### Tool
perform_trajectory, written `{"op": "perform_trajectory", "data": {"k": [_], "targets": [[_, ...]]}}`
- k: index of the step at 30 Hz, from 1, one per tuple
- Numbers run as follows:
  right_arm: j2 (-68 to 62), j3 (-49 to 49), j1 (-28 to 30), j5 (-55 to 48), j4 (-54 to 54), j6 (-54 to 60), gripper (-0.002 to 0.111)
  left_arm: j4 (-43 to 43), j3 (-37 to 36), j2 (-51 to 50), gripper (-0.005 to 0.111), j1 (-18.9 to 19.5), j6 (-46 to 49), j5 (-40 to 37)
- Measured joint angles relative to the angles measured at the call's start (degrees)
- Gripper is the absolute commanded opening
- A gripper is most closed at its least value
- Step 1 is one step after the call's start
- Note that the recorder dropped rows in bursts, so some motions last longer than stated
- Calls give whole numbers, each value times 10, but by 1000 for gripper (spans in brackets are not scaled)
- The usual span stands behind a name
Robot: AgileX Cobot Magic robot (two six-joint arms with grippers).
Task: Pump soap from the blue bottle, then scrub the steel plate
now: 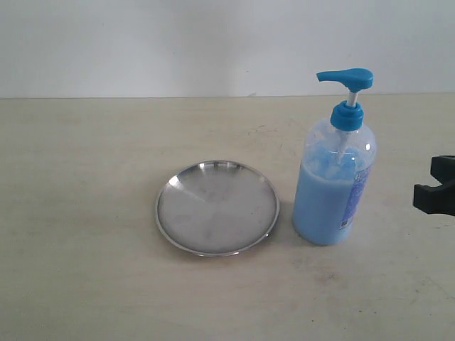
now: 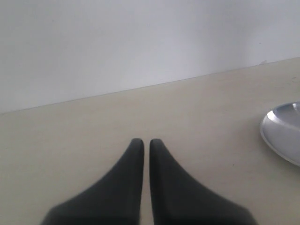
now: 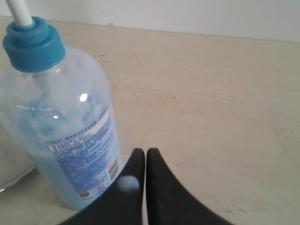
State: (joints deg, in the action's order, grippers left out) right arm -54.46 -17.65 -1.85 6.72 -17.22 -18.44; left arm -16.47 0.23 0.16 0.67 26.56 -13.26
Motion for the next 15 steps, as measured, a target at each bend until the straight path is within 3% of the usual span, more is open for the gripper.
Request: {"op": "perform_trajectory", "data": {"k": [15], "targets": [[0, 0, 0, -6, 0, 0, 0, 0, 0, 0, 4, 0, 0, 0]]}}
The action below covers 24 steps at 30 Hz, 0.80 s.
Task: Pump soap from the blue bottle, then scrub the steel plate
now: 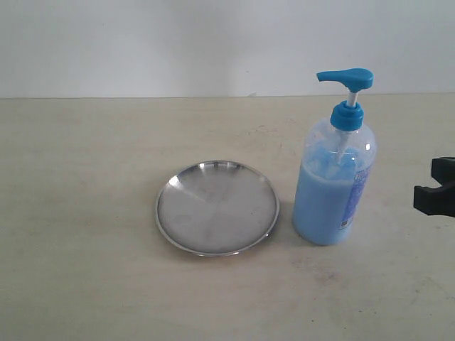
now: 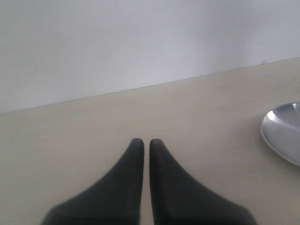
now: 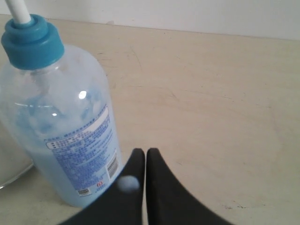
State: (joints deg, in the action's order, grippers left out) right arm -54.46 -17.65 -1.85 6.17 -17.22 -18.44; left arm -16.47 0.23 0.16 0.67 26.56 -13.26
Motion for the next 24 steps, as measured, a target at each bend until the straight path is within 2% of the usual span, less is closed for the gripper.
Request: {"op": "perform_trajectory", "data": {"k": [2, 5, 8, 10, 21, 22, 24], "targets": [[0, 0, 0, -9, -1, 0, 2, 0, 0, 0, 4, 0, 0, 0], [0, 0, 0, -23, -2, 0, 12, 0, 0, 0, 4, 0, 0, 0], [0, -1, 0, -33, -3, 0, 35, 0, 0, 0, 4, 0, 0, 0], [0, -1, 0, -39, -3, 0, 39, 0, 0, 0, 4, 0, 0, 0], [0, -1, 0, -89, -3, 24, 40, 0, 0, 0, 4, 0, 0, 0], [0, -1, 0, -96, -3, 28, 43, 0, 0, 0, 4, 0, 0, 0], [0, -1, -1, -105, -3, 31, 57, 0, 0, 0, 4, 0, 0, 0]]}}
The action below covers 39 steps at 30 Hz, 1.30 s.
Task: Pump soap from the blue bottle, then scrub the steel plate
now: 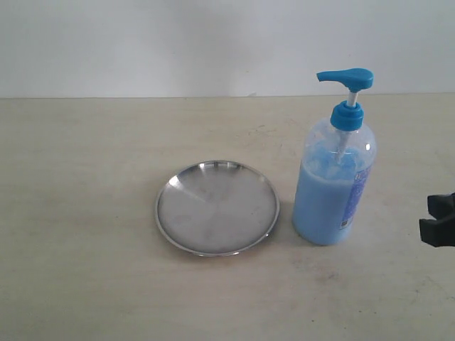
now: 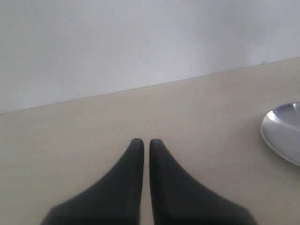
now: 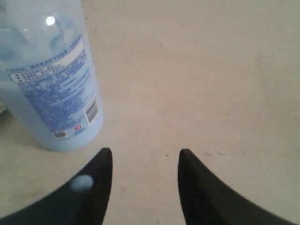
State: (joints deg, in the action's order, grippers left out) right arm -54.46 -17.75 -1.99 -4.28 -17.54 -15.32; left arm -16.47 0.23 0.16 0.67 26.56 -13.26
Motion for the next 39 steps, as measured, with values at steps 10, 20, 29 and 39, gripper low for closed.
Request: {"op": "perform_trajectory", "data": {"k": [10, 20, 29, 39], "targets": [[0, 0, -83, -26, 0, 29, 69, 0, 0, 0, 4, 0, 0, 0], [0, 0, -94, -28, 0, 29, 69, 0, 0, 0, 4, 0, 0, 0], [0, 0, -94, -18, 0, 22, 69, 51, 0, 0, 4, 0, 0, 0], [0, 0, -94, 43, 63, 19, 49, 55, 0, 0, 4, 0, 0, 0]]}}
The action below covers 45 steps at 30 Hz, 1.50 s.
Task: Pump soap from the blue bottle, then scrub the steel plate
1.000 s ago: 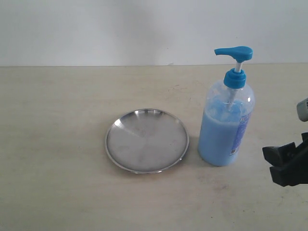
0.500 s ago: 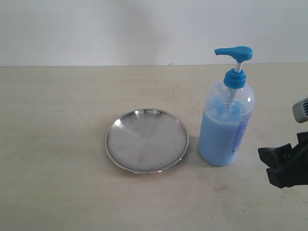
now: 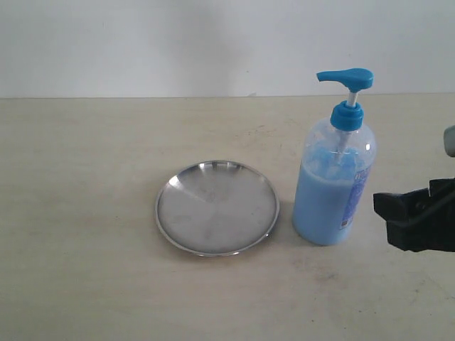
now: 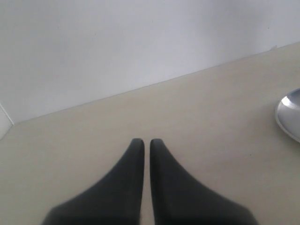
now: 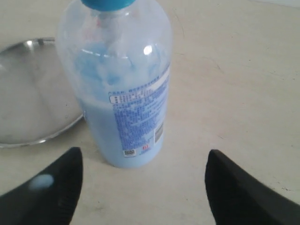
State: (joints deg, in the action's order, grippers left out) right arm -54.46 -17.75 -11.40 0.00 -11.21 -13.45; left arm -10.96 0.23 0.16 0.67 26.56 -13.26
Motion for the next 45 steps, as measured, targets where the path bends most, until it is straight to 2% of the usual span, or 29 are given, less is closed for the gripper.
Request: {"op": "perform_trajectory", "data": {"k": [3, 4, 12, 19, 26, 31, 36, 45], "targets": [[0, 0, 0, 8, 13, -6, 9, 0, 0, 0, 4, 0, 0, 0], [0, 0, 0, 8, 15, -7, 0, 0, 0, 0, 4, 0, 0, 0], [33, -8, 0, -34, 30, -23, 1, 1, 0, 0, 4, 0, 0, 0], [210, -63, 0, -52, 32, -16, 1, 1, 0, 0, 4, 0, 0, 0], [401, -66, 0, -139, 32, 25, 1, 2, 0, 0, 4, 0, 0, 0], [452, -64, 0, -223, 32, 11, 1, 2, 0, 0, 4, 0, 0, 0], [458, -12, 0, -229, 32, -63, 1, 2, 0, 0, 4, 0, 0, 0], [458, 118, 0, -135, 34, -93, 1, 2, 0, 0, 4, 0, 0, 0]]}}
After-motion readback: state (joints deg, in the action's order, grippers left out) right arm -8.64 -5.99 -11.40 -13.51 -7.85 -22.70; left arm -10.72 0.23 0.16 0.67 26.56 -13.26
